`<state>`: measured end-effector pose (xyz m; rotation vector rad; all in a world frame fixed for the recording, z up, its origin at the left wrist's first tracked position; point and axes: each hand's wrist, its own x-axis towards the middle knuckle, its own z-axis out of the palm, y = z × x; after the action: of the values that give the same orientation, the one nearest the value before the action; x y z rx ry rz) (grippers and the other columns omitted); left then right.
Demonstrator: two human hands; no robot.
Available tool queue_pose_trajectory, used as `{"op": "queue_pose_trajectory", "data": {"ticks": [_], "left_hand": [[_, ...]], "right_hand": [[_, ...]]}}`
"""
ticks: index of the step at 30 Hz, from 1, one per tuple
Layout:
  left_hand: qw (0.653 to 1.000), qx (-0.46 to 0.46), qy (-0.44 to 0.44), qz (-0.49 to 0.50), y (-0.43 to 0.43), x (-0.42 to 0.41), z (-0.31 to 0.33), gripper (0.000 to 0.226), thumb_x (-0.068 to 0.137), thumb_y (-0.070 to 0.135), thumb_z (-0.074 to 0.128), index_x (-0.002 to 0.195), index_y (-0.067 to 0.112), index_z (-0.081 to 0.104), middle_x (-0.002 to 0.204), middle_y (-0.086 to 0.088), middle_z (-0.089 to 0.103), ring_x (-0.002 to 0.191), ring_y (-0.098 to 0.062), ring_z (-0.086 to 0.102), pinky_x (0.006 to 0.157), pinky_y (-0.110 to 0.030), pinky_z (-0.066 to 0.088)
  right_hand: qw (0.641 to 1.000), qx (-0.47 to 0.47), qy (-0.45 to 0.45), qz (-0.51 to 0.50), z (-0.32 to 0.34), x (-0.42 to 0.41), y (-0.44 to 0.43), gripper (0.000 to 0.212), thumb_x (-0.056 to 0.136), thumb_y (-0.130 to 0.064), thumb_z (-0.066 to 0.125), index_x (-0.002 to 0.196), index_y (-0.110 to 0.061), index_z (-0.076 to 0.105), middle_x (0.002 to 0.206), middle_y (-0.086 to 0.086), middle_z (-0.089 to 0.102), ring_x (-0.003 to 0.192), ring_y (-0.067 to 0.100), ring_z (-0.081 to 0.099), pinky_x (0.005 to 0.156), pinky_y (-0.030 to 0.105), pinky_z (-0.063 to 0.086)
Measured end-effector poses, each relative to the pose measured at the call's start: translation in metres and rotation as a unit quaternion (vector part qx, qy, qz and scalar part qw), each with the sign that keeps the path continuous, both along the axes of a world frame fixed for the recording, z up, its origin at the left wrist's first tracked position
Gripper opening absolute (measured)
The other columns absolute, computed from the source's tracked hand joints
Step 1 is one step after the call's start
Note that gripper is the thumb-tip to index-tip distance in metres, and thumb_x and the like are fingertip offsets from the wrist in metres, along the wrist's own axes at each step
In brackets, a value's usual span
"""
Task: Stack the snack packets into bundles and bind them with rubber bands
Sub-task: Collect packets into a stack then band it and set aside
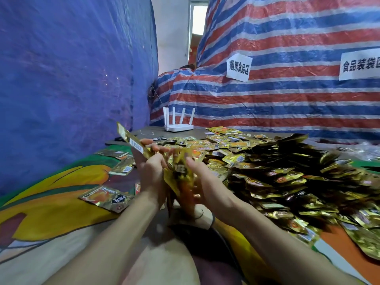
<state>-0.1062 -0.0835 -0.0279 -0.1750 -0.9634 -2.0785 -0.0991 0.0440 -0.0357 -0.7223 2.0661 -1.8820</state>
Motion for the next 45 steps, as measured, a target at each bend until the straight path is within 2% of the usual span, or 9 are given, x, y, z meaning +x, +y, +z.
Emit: {"op": "queue_pose_trajectory", "data": {"ticks": [6,10,13,16,21,26,36,40,45], "left_hand": [[0.973,-0.200,-0.081,0.080,0.004,0.010,-0.009,0.033,0.081,-0.011,0.052,0.105,0.011,0.048,0.081,0.005,0.052,0.061,0.008,0.061,0.058,-0.013,0.049],[0.988,-0.124,-0.087,-0.005,0.016,0.014,0.003,0.045,0.086,-0.023,0.047,0.104,0.018,0.045,0.074,0.004,0.057,0.066,-0.011,0.058,0.059,-0.026,0.048],[0.965,-0.224,-0.134,-0.035,0.009,0.020,-0.005,0.027,0.092,-0.016,0.045,0.109,0.005,0.047,0.082,-0.005,0.051,0.056,-0.003,0.055,0.050,-0.018,0.045],[0.931,-0.307,-0.183,-0.075,0.006,0.021,-0.013,0.022,0.097,-0.017,0.040,0.106,-0.001,0.052,0.081,0.001,0.054,0.051,0.009,0.059,0.050,-0.009,0.046],[0.959,-0.194,-0.129,-0.159,0.018,0.014,-0.005,0.007,0.091,0.007,0.065,0.088,0.012,0.060,0.075,0.000,0.065,0.068,-0.012,0.069,0.059,-0.022,0.055],[0.962,-0.149,-0.175,-0.149,0.003,0.004,-0.005,0.039,0.070,0.055,0.071,0.070,0.016,0.066,0.077,-0.005,0.062,0.074,-0.024,0.063,0.074,-0.038,0.053],[0.872,-0.373,-0.314,-0.036,0.017,0.006,-0.018,0.091,0.072,0.096,0.029,0.134,0.030,0.035,0.114,-0.007,0.062,0.104,-0.021,0.062,0.087,-0.035,0.047],[0.847,-0.444,-0.279,-0.088,0.027,0.011,-0.025,0.068,0.076,0.076,0.028,0.126,0.030,0.037,0.096,0.006,0.060,0.066,0.014,0.062,0.055,-0.007,0.043],[0.870,-0.383,-0.263,-0.167,0.029,0.008,-0.030,0.085,0.062,0.069,0.078,0.123,0.020,0.043,0.109,-0.009,0.065,0.090,-0.011,0.069,0.075,-0.022,0.050]], "right_hand": [[0.990,0.015,0.116,0.074,-0.006,0.012,-0.006,0.076,0.077,-0.002,0.084,0.138,-0.018,0.042,0.127,-0.004,0.064,0.115,0.000,0.062,0.098,0.022,0.052],[0.992,-0.037,0.065,0.103,-0.007,0.009,-0.003,0.076,0.069,-0.009,0.081,0.135,-0.025,0.047,0.131,0.005,0.064,0.122,0.016,0.063,0.104,0.039,0.052],[0.986,-0.102,0.037,0.124,-0.012,0.012,-0.009,0.045,0.077,-0.014,0.073,0.116,-0.031,0.061,0.115,-0.002,0.072,0.112,0.013,0.067,0.097,0.032,0.055],[0.989,-0.126,0.007,0.076,-0.010,0.011,-0.013,0.065,0.073,-0.009,0.074,0.133,-0.008,0.051,0.125,0.017,0.067,0.116,0.024,0.067,0.100,0.036,0.054],[0.993,-0.056,-0.021,0.101,-0.008,0.009,0.003,0.032,0.080,0.018,0.063,0.110,0.006,0.058,0.071,0.009,0.070,0.054,0.013,0.067,0.047,0.018,0.051],[0.999,0.005,0.016,0.045,-0.006,0.004,0.009,0.037,0.069,0.013,0.064,0.096,-0.011,0.060,0.074,0.007,0.068,0.064,0.018,0.067,0.057,0.027,0.053],[0.994,-0.072,0.004,-0.086,-0.013,-0.014,0.013,0.048,0.055,-0.007,0.064,0.100,-0.016,0.052,0.077,0.007,0.052,0.059,0.009,0.058,0.054,0.028,0.050],[0.989,-0.093,0.024,-0.111,-0.016,-0.017,0.013,0.056,0.066,-0.002,0.064,0.117,-0.025,0.058,0.105,0.022,0.069,0.093,0.031,0.072,0.088,0.050,0.058],[0.992,-0.100,0.033,-0.072,-0.020,-0.023,0.017,0.074,0.063,0.004,0.058,0.134,-0.019,0.053,0.113,0.024,0.069,0.103,0.037,0.071,0.089,0.053,0.059]]}}
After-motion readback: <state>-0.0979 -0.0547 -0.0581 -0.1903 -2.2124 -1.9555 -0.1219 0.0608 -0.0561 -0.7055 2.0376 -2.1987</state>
